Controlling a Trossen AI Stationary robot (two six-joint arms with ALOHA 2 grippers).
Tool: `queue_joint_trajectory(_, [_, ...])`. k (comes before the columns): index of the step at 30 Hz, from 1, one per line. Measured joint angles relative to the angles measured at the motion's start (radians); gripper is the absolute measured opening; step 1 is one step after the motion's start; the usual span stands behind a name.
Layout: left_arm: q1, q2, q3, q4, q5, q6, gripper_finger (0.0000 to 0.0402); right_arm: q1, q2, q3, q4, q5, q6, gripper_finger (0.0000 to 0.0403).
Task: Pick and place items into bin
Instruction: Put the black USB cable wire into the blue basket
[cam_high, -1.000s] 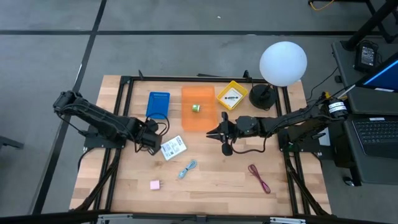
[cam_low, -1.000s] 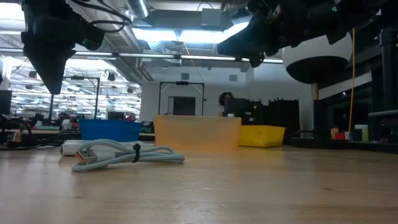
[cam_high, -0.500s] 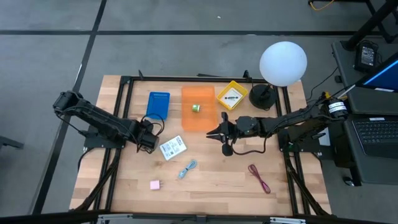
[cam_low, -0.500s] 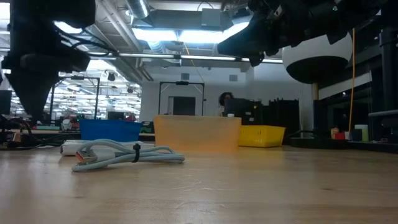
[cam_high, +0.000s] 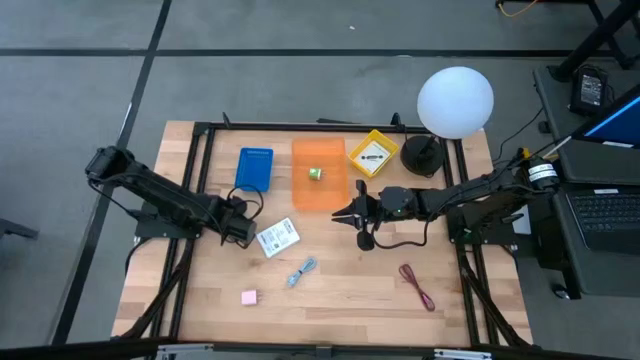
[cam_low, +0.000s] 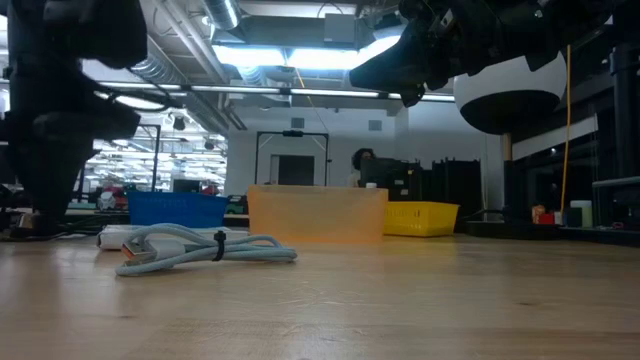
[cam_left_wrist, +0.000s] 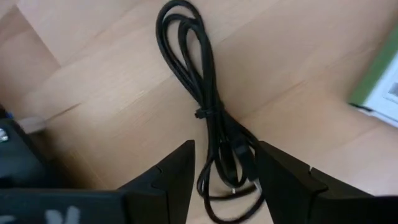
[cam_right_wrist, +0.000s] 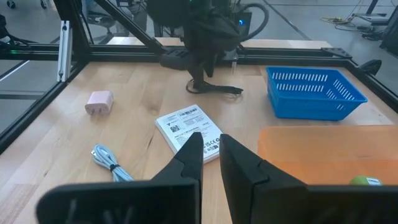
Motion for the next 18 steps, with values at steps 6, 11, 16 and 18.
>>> queue_joint_trajectory(6, [0.0, -0.001, -0.084, 0.16, 0.01, 0.027, 0.0153, 0.0, 0.0, 0.0, 0.0, 0.0, 0.0, 0.0035])
queue_joint_trajectory(11, [0.0, -0.005, -0.128, 0.212, 0.011, 0.031, 0.0138, 0.0, 0.0, 0.0, 0.0, 0.0, -0.004, 0.0035])
queue_joint_trajectory(16, [0.0, -0.006, -0.139, 0.208, 0.023, 0.067, 0.0099, 0.0, 0.0, 0.0, 0.002, 0.0, -0.005, 0.0035])
queue_joint_trajectory(18, [-0.001, -0.01, -0.141, 0.209, 0.025, 0.084, 0.0077, 0.0, 0.0, 0.0, 0.004, 0.0, -0.018, 0.0035])
